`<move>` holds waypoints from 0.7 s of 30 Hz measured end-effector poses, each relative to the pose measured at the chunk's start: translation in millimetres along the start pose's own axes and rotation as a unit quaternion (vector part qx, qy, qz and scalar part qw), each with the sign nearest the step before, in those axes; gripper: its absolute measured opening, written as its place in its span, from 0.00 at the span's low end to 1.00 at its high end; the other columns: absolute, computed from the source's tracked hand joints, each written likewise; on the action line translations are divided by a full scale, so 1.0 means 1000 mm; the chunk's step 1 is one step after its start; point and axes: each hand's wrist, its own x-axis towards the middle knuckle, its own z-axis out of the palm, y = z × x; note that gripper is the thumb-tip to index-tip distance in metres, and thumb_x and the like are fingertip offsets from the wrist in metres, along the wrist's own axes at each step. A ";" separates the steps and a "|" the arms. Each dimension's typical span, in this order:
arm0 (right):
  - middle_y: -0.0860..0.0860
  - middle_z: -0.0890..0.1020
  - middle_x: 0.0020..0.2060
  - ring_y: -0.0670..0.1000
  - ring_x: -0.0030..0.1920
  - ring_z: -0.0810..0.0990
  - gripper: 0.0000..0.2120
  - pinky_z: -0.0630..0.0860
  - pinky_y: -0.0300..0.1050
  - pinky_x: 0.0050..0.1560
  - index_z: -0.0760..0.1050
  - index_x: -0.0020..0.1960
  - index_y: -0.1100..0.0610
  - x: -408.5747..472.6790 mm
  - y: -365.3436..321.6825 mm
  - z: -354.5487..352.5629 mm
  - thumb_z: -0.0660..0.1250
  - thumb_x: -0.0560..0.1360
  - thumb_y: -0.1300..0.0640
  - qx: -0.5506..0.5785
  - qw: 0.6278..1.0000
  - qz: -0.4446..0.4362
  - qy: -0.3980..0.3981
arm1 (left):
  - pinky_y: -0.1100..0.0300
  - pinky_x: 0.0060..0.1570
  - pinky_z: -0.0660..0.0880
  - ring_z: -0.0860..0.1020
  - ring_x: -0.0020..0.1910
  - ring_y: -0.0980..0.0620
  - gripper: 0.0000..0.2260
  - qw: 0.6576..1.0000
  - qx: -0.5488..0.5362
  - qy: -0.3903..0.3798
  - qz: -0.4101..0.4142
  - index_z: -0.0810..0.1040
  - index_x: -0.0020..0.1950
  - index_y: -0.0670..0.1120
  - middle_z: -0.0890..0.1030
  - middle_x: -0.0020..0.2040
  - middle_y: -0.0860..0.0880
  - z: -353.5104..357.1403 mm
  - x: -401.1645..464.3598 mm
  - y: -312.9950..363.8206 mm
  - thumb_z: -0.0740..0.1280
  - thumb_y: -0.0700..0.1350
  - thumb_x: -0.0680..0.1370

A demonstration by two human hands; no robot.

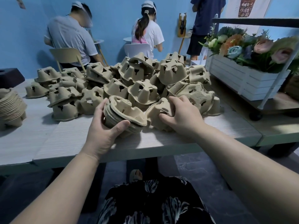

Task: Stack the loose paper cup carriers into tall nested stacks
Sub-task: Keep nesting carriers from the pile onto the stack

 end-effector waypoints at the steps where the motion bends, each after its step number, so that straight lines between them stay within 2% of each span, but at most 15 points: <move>1: 0.52 0.72 0.59 0.56 0.58 0.74 0.30 0.69 0.47 0.57 0.68 0.69 0.52 0.001 -0.002 0.001 0.66 0.71 0.39 0.004 1.000 0.007 0.004 | 0.49 0.72 0.66 0.71 0.69 0.56 0.56 1.000 0.001 -0.002 0.000 0.63 0.76 0.51 0.73 0.70 0.52 0.001 0.000 -0.001 0.79 0.69 0.53; 5: 0.52 0.74 0.55 0.53 0.56 0.76 0.23 0.69 0.44 0.55 0.76 0.61 0.52 0.008 -0.009 0.005 0.67 0.71 0.41 0.036 0.997 0.054 0.038 | 0.53 0.71 0.68 0.72 0.68 0.56 0.56 1.000 0.002 -0.008 -0.003 0.64 0.75 0.51 0.74 0.69 0.52 0.002 0.001 -0.001 0.79 0.69 0.53; 9: 0.52 0.78 0.51 0.53 0.54 0.76 0.21 0.70 0.45 0.52 0.77 0.55 0.54 0.015 -0.011 0.008 0.65 0.70 0.40 0.059 0.992 0.096 0.063 | 0.60 0.62 0.74 0.75 0.66 0.55 0.53 0.998 -0.058 0.017 -0.019 0.66 0.73 0.52 0.76 0.67 0.50 0.001 -0.001 0.000 0.81 0.66 0.53; 13: 0.50 0.80 0.47 0.52 0.50 0.76 0.20 0.67 0.45 0.45 0.74 0.53 0.55 0.017 -0.014 0.005 0.64 0.71 0.39 0.095 0.986 0.114 0.080 | 0.44 0.68 0.70 0.74 0.68 0.49 0.50 0.992 -0.115 0.052 -0.020 0.67 0.74 0.52 0.76 0.68 0.47 -0.002 -0.001 -0.004 0.82 0.61 0.56; 16: 0.49 0.79 0.45 0.51 0.48 0.74 0.19 0.65 0.44 0.44 0.73 0.51 0.54 0.018 -0.015 0.003 0.64 0.71 0.39 0.093 0.986 0.113 0.076 | 0.44 0.69 0.69 0.74 0.67 0.50 0.50 0.992 -0.119 0.047 -0.016 0.66 0.74 0.52 0.76 0.68 0.47 -0.001 0.000 -0.003 0.83 0.61 0.56; 18: 0.49 0.79 0.46 0.51 0.48 0.75 0.18 0.65 0.44 0.44 0.72 0.50 0.53 0.018 -0.016 0.002 0.66 0.70 0.40 0.100 0.987 0.104 0.072 | 0.48 0.66 0.73 0.75 0.66 0.52 0.49 0.991 -0.117 0.054 -0.018 0.68 0.72 0.53 0.76 0.67 0.47 0.001 0.000 -0.003 0.83 0.61 0.55; 21: 0.50 0.75 0.48 0.50 0.46 0.72 0.18 0.63 0.42 0.44 0.69 0.47 0.54 0.017 -0.020 0.001 0.70 0.69 0.42 0.121 0.987 0.072 0.071 | 0.63 0.58 0.76 0.76 0.62 0.59 0.50 0.996 -0.085 0.034 -0.018 0.67 0.70 0.54 0.76 0.66 0.51 0.004 0.000 0.000 0.82 0.63 0.52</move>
